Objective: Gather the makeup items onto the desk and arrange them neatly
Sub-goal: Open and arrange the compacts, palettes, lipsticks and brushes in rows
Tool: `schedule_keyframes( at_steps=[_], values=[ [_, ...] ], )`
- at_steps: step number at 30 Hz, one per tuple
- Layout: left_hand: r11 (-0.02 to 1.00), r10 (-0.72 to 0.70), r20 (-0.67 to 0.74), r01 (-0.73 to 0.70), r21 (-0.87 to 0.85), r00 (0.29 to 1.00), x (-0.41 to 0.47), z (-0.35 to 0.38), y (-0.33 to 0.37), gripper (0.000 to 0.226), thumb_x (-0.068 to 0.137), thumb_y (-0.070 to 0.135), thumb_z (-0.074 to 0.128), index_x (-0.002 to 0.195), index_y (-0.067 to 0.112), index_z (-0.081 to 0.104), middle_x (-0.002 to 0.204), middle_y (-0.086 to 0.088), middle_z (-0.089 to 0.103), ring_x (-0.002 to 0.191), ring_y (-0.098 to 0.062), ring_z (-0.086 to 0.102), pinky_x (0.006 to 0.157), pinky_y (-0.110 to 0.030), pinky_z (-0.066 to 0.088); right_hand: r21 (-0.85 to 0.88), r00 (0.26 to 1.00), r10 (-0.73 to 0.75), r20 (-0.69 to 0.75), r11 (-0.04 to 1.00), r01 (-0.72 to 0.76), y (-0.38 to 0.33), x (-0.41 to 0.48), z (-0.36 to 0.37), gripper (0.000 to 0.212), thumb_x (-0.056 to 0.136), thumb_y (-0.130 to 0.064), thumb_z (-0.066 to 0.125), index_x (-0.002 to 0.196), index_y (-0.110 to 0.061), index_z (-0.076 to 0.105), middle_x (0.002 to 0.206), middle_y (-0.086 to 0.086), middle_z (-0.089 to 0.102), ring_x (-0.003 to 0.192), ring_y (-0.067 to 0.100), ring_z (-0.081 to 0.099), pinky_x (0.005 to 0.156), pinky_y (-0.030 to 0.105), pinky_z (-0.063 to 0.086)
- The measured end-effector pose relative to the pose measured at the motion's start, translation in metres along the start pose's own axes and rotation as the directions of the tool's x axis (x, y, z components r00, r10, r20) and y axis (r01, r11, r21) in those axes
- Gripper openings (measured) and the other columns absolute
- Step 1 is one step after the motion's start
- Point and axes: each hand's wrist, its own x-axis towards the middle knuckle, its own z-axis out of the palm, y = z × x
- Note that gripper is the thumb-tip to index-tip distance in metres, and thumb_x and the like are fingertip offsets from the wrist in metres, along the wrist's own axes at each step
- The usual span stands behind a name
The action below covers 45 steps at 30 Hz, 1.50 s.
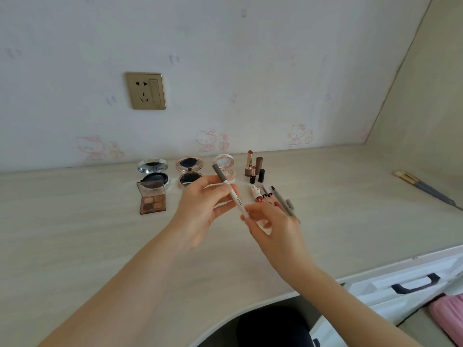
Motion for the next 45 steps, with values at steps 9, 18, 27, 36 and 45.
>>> schedule_keyframes(
  at_steps=[9, 18, 27, 36, 45],
  values=[
    [0.998, 0.064, -0.054, -0.063, 0.025, 0.996, -0.006, -0.02, -0.001, 0.017, 0.09, 0.003, 0.06, 0.107, 0.002, 0.062, 0.09, -0.013, 0.069, 0.08, -0.024, 0.069, 0.073, -0.037, 0.057, -0.036, 0.996, -0.031, 0.088, 0.999, 0.034, -0.013, 0.002, 0.026, 0.018, 0.087, -0.025, 0.065, 0.106, -0.026, 0.065, 0.086, -0.027, 0.057, 0.098, -0.009, 0.048, 0.076, 0.012, 0.043],
    [0.94, 0.196, -0.029, -0.179, 0.291, 0.98, -0.008, -0.023, -0.002, 0.017, 0.09, 0.004, 0.061, 0.103, 0.014, 0.066, 0.086, -0.01, 0.065, 0.071, -0.022, 0.069, 0.072, -0.036, 0.06, -0.048, 0.996, -0.032, 0.08, 0.998, 0.036, -0.01, 0.026, 0.014, 0.016, 0.092, -0.028, 0.056, 0.104, -0.022, 0.066, 0.086, -0.016, 0.067, 0.083, -0.009, 0.057, 0.07, 0.01, 0.044],
    [0.343, 0.321, 0.317, -0.422, 0.839, 0.892, -0.013, -0.032, -0.012, 0.022, 0.09, 0.018, 0.062, 0.107, 0.03, 0.068, 0.093, 0.014, 0.06, 0.084, -0.003, 0.056, 0.072, -0.014, 0.044, -0.016, 0.978, -0.009, 0.211, 1.0, 0.012, -0.01, 0.038, 0.005, 0.017, 0.093, -0.024, 0.055, 0.105, -0.026, 0.067, 0.092, -0.019, 0.068, 0.091, -0.007, 0.06, 0.076, 0.011, 0.049],
    [0.002, 0.361, 0.432, -0.464, 0.886, 0.827, -0.017, -0.038, -0.032, 0.016, 0.092, 0.027, 0.057, 0.092, 0.015, 0.067, 0.076, 0.005, 0.057, 0.077, -0.015, 0.054, 0.06, -0.038, 0.05, -0.404, 0.887, -0.419, 0.193, 0.79, 0.461, 0.016, 0.024, 0.014, 0.013, 0.084, -0.013, 0.069, 0.097, -0.017, 0.072, 0.086, -0.004, 0.068, 0.083, 0.019, 0.059, 0.074, 0.03, 0.049],
    [-0.198, 0.286, 0.491, -0.45, 0.871, 0.823, -0.017, -0.047, -0.046, 0.036, 0.094, 0.05, 0.023, 0.096, 0.027, 0.051, 0.075, 0.004, 0.058, 0.066, -0.022, 0.06, 0.047, -0.031, 0.041, -0.51, 0.841, -0.531, 0.102, 0.698, 0.503, 0.032, 0.006, 0.034, 0.015, 0.089, -0.008, 0.061, 0.1, -0.014, 0.069, 0.092, -0.002, 0.066, 0.09, 0.026, 0.052, 0.083, 0.043, 0.046]
  ],
)
